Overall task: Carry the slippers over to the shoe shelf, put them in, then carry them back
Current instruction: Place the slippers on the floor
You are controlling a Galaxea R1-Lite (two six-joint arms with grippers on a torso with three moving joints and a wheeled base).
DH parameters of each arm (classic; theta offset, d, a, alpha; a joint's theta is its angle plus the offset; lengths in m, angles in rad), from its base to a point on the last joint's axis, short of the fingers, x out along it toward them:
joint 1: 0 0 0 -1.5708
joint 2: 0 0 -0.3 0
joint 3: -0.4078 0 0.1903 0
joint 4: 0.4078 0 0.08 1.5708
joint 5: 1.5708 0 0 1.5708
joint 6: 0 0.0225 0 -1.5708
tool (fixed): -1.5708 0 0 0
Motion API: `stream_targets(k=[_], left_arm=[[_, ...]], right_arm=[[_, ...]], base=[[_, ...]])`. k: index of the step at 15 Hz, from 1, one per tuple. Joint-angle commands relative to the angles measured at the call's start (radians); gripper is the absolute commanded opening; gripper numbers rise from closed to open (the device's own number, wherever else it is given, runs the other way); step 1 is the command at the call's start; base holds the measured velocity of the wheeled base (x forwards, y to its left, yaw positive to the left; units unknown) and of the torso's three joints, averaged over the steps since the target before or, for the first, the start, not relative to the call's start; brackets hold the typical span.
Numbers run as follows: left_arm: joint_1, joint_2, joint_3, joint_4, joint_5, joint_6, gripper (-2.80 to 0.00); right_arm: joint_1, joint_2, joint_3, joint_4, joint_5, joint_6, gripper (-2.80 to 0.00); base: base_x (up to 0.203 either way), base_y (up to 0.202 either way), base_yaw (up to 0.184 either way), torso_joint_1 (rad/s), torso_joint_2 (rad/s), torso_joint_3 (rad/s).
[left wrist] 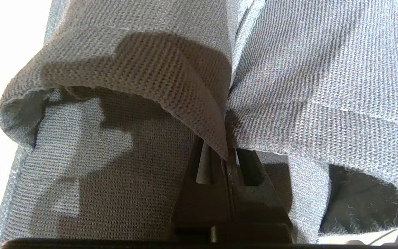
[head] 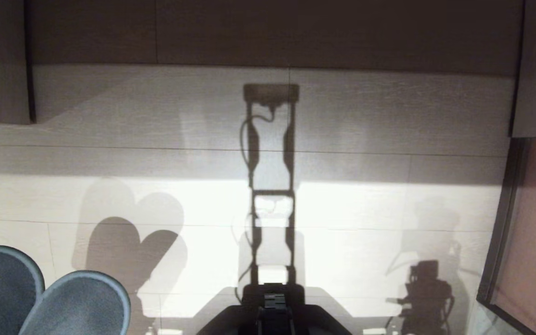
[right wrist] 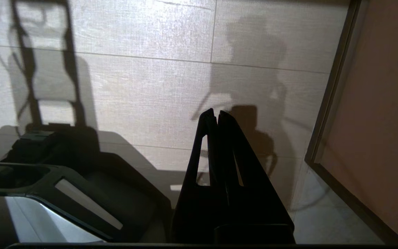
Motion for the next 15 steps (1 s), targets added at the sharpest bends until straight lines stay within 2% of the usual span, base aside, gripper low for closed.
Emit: stream_targets(k=[1, 5, 15], left_arm=[[0.000, 0.000, 0.000, 0.000, 0.000, 0.000, -2.80], [0.001, 0.000, 0.000, 0.001, 0.000, 0.000, -2.80], [0.000, 0.000, 0.000, -0.001, -0.001, -0.004, -2.80]], right_arm=[[0.000, -0.001, 0.000, 0.000, 0.001, 0.000, -2.80], [0.001, -0.001, 0.000, 0.000, 0.001, 0.000, -2.80], [-0.001, -0.001, 0.000, 0.000, 0.001, 0.000, -2.80]], base=[[0.000, 0.000, 0.000, 0.002, 0.00, -0.203], [0.000, 0.000, 0.000, -0.002, 0.00, -0.134], [0.000, 0.000, 0.000, 0.001, 0.00, -0.003]])
